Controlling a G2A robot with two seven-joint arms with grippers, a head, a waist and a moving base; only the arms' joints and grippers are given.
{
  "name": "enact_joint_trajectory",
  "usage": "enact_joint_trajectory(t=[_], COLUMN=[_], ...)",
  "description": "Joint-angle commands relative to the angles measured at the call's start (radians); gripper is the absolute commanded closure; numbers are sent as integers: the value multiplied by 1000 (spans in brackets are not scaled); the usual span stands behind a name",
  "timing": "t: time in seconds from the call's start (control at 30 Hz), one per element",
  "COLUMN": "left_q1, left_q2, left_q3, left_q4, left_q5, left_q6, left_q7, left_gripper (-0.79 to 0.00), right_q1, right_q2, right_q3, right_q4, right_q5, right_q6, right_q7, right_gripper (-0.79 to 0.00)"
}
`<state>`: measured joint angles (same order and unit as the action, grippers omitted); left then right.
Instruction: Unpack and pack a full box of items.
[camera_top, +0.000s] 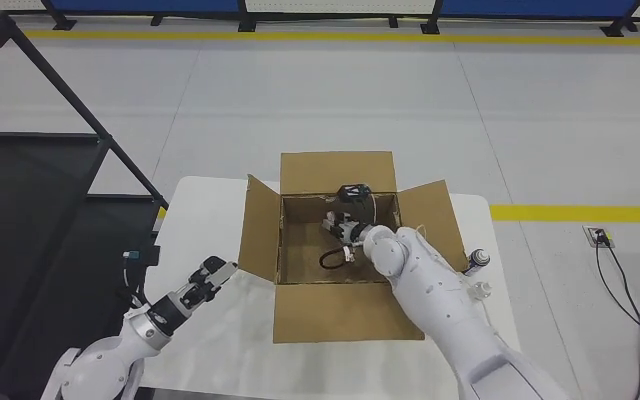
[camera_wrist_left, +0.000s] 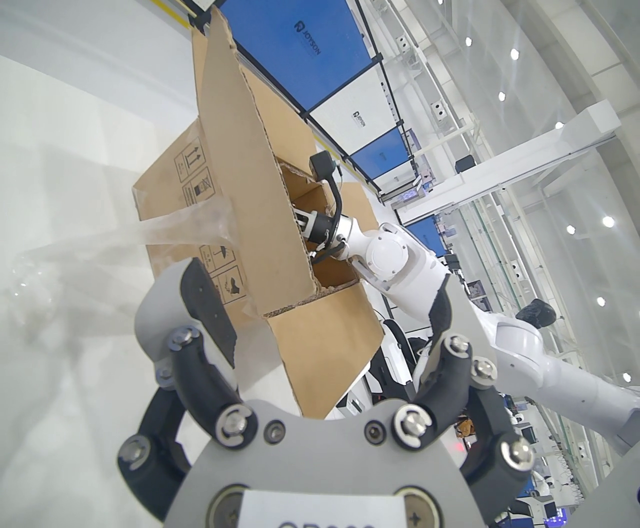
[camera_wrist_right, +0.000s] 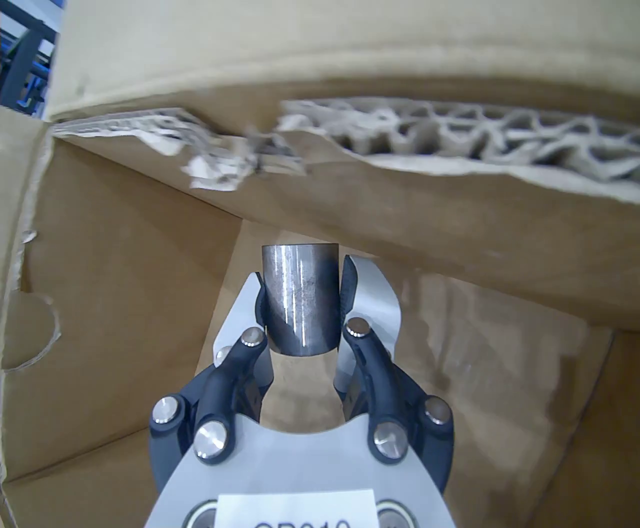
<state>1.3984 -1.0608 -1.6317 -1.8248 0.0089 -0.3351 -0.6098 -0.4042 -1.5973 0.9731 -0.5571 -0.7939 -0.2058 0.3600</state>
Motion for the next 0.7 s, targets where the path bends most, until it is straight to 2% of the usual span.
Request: enact_joint_trajectory(t=[0.0,0.17,0.27,0.37,0.67], left_q1=[-5,-13,-14,-13,-16], left_q2=[0,1,1,2,1], left_q3=[4,11,13,14,25], left_q4=[2,6,8,11,31], left_q5=[2,1,1,-1,-8], left_q6=[2,3,0,-2,-13], left_q7=[-1,-1,1,5,23], left_gripper=[-785,-785,-785,-785,-785], right_q1=[-105,-444,-561,-602,-602], right_q2=[38,119,137,142,142], right_q3=[46,201,254,279,279], right_q4=[-227,-860,-1052,-1114,-1114], right_q5=[-42,-168,-179,-147,-147], right_q6=[43,158,163,183,183], right_q7=[44,230,277,290,290], right_gripper=[0,0,0,0,0])
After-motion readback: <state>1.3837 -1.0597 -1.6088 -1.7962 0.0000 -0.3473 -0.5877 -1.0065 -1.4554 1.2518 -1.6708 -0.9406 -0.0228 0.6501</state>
